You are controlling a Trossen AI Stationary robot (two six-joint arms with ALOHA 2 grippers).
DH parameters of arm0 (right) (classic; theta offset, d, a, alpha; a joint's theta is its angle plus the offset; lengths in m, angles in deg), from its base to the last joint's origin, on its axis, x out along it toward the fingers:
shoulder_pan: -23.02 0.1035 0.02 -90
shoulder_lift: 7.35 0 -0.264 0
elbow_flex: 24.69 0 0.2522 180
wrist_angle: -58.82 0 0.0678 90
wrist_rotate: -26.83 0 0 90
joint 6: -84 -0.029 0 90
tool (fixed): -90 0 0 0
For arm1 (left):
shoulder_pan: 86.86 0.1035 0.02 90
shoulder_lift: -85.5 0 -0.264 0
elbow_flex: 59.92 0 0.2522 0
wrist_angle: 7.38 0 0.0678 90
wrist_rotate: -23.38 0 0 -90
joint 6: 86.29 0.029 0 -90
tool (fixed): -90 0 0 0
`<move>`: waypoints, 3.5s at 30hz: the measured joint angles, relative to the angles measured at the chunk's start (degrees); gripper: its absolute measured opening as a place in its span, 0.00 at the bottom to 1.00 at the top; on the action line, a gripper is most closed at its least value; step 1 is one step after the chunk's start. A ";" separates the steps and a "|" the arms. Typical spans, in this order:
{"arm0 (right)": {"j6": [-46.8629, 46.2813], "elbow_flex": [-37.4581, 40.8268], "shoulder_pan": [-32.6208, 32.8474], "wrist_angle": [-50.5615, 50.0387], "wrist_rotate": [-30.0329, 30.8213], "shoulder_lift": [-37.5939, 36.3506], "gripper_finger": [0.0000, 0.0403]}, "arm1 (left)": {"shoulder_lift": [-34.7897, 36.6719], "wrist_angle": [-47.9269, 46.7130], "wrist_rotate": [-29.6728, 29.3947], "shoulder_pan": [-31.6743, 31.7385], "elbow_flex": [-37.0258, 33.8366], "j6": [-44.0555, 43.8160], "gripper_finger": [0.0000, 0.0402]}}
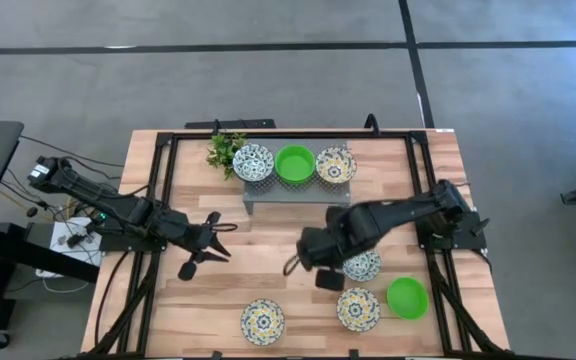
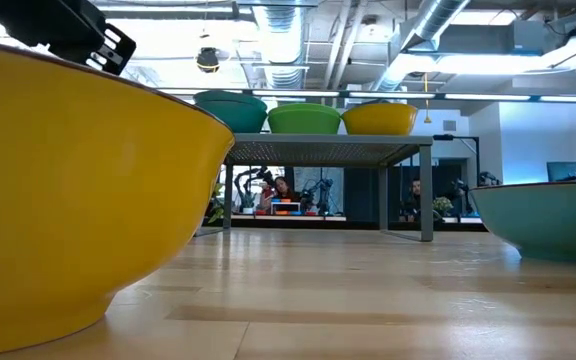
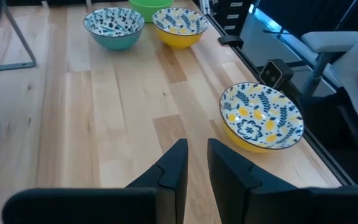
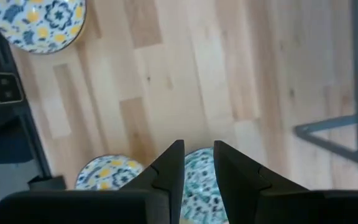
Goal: Pick & Place Mini bowls
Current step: Stack the right yellow and white patterned bowl on the other yellow and white patterned bowl on the shelf
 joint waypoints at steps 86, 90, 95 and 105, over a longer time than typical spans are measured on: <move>-43.70 65.56 12.02 52.40 -20.26 -14.38 0.08 | 0.02 8.86 0.00 -0.26 -2.50 0.17 0.16; -39.23 65.50 10.77 55.71 -22.57 -13.93 0.03 | 0.02 9.01 0.00 -0.24 -2.49 0.16 0.16; -37.45 63.77 10.27 56.82 -22.20 -15.75 0.02 | 0.02 9.05 -0.02 -0.25 -2.49 0.17 0.16; -20.00 49.95 7.79 42.09 -1.88 -20.88 0.01 | 0.00 9.86 0.00 -0.26 -2.47 0.19 0.16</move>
